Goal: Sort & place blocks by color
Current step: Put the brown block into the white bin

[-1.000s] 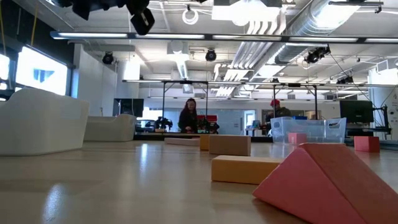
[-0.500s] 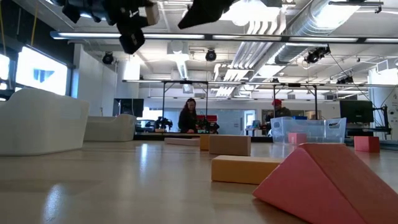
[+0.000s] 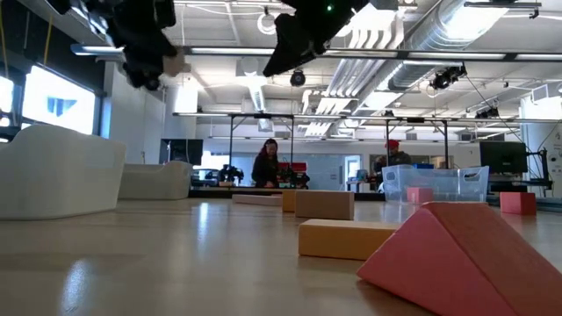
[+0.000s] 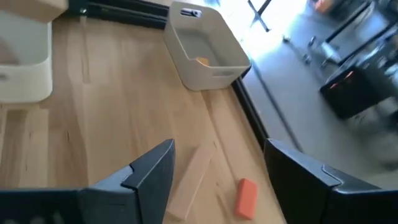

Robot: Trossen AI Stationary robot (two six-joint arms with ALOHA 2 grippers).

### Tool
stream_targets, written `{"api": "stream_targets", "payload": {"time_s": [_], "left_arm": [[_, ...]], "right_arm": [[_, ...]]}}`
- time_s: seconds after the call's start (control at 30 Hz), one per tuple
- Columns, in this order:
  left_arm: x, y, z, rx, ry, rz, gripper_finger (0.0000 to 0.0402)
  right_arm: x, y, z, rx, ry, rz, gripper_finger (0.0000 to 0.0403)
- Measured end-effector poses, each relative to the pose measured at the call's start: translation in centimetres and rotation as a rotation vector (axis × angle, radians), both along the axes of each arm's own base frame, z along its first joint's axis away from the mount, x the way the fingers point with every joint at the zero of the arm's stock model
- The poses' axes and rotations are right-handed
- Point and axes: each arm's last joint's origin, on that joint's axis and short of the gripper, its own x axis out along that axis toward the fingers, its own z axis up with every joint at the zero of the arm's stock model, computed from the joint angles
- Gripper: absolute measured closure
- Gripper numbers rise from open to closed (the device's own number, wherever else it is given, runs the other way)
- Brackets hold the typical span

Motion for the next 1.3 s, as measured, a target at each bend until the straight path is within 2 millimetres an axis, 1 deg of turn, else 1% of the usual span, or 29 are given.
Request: {"api": "stream_targets", "payload": {"time_s": [0.1,0.2,0.47,0.53,0.73,0.83,1.1,1.3], "left_arm": [[-0.9,-0.7,-0.5,0.001,0.097,0.049,0.0298],[-1.5,-1.4,-0.8,-0.004,0.166,0.062,0.0297],[-2.7,-3.0,-1.7,-0.007,0.340,0.099,0.0296],[-2.8,-3.3,-2.2,-0.022,0.366,0.107,0.0295],[-3.3,-4.1,-4.4,-0.112,0.447,0.128,0.0294],[-3.5,-4.4,-5.2,-0.137,0.474,0.153,0.0293],[-3.7,-5.1,-5.7,-0.166,0.504,0.189,0.0291],[-4.1,-5.6,-6.0,-0.183,0.571,0.216,0.0291]], "right_arm": [[-0.1,-1.9,0.0,0.078,-0.030,-0.030,0.0169],[-0.3,-3.8,-0.1,0.125,-0.052,-0.070,0.0169],[-1.2,-8.1,-0.1,0.178,-0.075,-0.128,0.0169],[-1.3,-9.2,-0.3,0.190,-0.083,-0.136,0.0169],[-1.1,-12.5,-1.7,0.308,-0.155,-0.164,0.0169],[-0.8,-13.9,-2.7,0.326,-0.168,-0.166,0.0169],[-0.3,-16.5,-5.6,0.349,-0.165,-0.195,0.0169],[-0.2,-18.0,-7.1,0.413,-0.177,-0.192,0.0169]]}}
